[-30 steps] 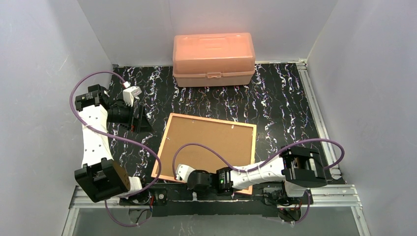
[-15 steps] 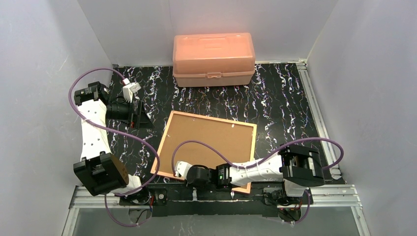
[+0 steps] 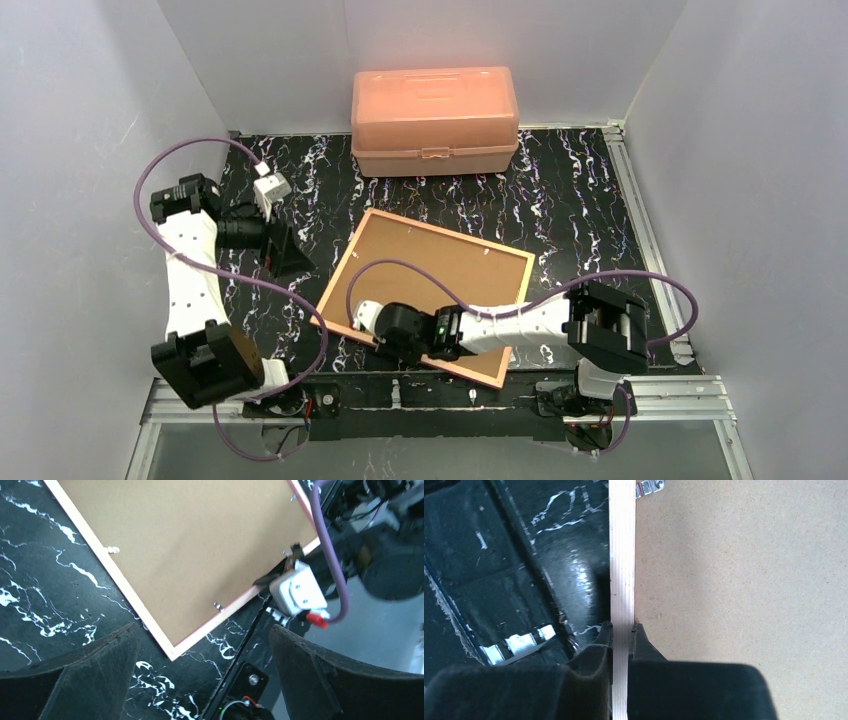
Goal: Put the photo into the frame
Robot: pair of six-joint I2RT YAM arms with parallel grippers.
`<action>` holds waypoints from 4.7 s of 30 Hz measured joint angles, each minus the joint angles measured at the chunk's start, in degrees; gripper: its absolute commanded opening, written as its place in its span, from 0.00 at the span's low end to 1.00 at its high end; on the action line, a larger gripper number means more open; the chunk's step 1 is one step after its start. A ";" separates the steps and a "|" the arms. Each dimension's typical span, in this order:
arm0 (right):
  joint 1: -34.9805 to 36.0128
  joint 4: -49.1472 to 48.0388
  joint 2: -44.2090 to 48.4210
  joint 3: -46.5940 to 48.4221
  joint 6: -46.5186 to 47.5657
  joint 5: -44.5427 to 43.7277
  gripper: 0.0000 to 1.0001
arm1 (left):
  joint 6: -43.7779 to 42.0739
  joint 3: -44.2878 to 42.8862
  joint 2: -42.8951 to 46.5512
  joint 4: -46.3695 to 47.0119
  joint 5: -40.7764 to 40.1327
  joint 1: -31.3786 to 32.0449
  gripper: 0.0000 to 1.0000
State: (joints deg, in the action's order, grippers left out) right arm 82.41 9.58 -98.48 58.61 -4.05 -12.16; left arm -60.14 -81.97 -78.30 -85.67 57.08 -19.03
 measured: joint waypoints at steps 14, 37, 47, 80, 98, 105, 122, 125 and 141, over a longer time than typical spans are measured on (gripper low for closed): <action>-8.20 6.08 6.62 5.14 -2.36 7.39 0.01 | -32.63 23.80 27.93 3.98 -0.94 0.02 0.98; -14.03 12.85 6.36 15.30 -4.79 16.76 0.01 | -58.84 49.70 41.77 41.00 -8.20 16.39 0.82; -14.10 15.17 6.25 18.21 -5.25 18.03 0.01 | -58.88 50.01 37.90 52.89 -15.98 27.69 0.43; 2.16 33.03 11.78 26.82 15.04 -13.90 0.86 | -35.34 35.56 40.85 37.92 -18.86 29.24 0.00; 1.36 30.40 10.64 25.07 20.94 -24.46 0.17 | -29.03 31.43 40.65 37.48 -20.55 29.00 0.00; 0.98 29.51 11.37 24.76 21.07 -24.65 0.04 | -25.81 31.34 41.00 38.93 -20.72 29.03 0.34; -3.74 35.21 9.20 31.43 23.28 -16.24 0.01 | -13.53 32.41 49.35 46.34 -18.03 29.00 0.98; -7.54 36.70 6.75 36.65 22.47 -13.53 0.01 | -7.28 31.26 48.39 46.75 -18.14 29.00 0.99; -27.12 38.51 -6.25 58.80 2.93 7.30 0.01 | 32.26 6.97 27.87 42.84 -17.09 22.64 0.99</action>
State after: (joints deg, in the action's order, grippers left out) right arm 55.29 48.10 -104.73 117.40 -1.13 -4.86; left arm -27.88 -75.00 -50.43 -42.83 39.99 3.62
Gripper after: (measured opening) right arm 0.360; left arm 0.983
